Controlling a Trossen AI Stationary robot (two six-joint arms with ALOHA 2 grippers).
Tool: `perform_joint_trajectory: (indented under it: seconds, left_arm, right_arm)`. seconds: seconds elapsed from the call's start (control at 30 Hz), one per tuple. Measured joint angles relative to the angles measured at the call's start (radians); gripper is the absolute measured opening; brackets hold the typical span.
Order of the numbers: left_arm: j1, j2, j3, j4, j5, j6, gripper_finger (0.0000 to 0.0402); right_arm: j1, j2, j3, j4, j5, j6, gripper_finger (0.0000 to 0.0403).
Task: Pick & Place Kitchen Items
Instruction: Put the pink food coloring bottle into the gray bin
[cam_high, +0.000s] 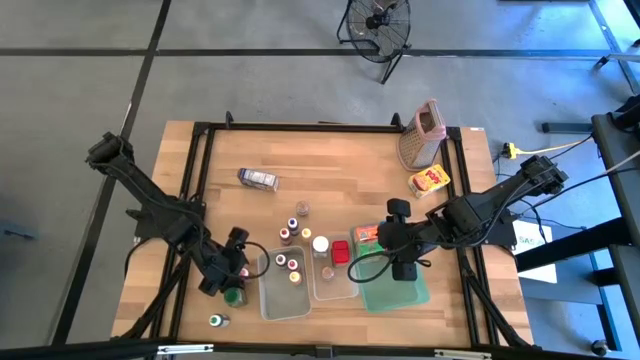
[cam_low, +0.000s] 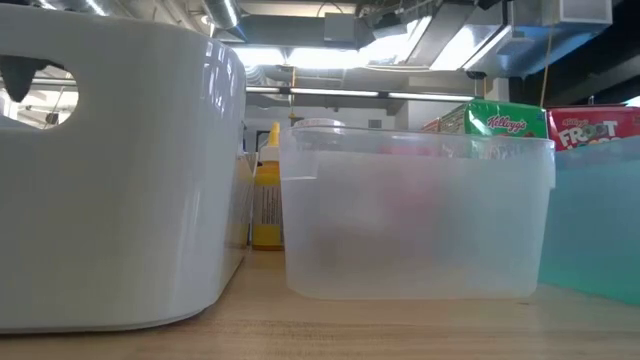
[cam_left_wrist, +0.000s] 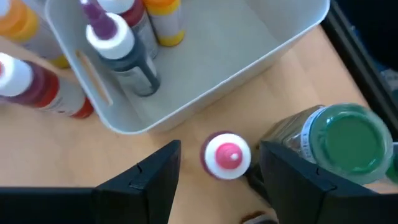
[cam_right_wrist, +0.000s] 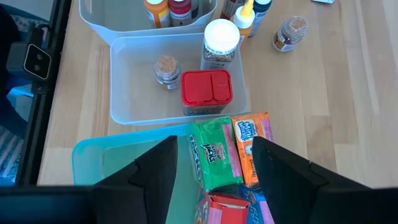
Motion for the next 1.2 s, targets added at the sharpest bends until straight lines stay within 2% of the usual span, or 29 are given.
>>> perform_joint_trajectory:
  seconds: [0.47,0.77,1.2]
  left_arm:
    - [-0.006,-0.001,-0.003,0.016,0.006,0.021,0.0212]
    - [-0.046,-0.001,-0.003,0.018,-0.064,0.021,0.0212]
    - [-0.050,0.000,-0.023,0.030,-0.068,0.021,0.0212]
  right_arm:
    - [0.000,0.000,0.000,0.021,0.019,-0.003,0.0210]
    - [0.000,0.000,0.000,0.031,0.019,-0.002,0.0210]
    - [-0.001,0.000,0.000,0.047,0.019,-0.007,0.0210]
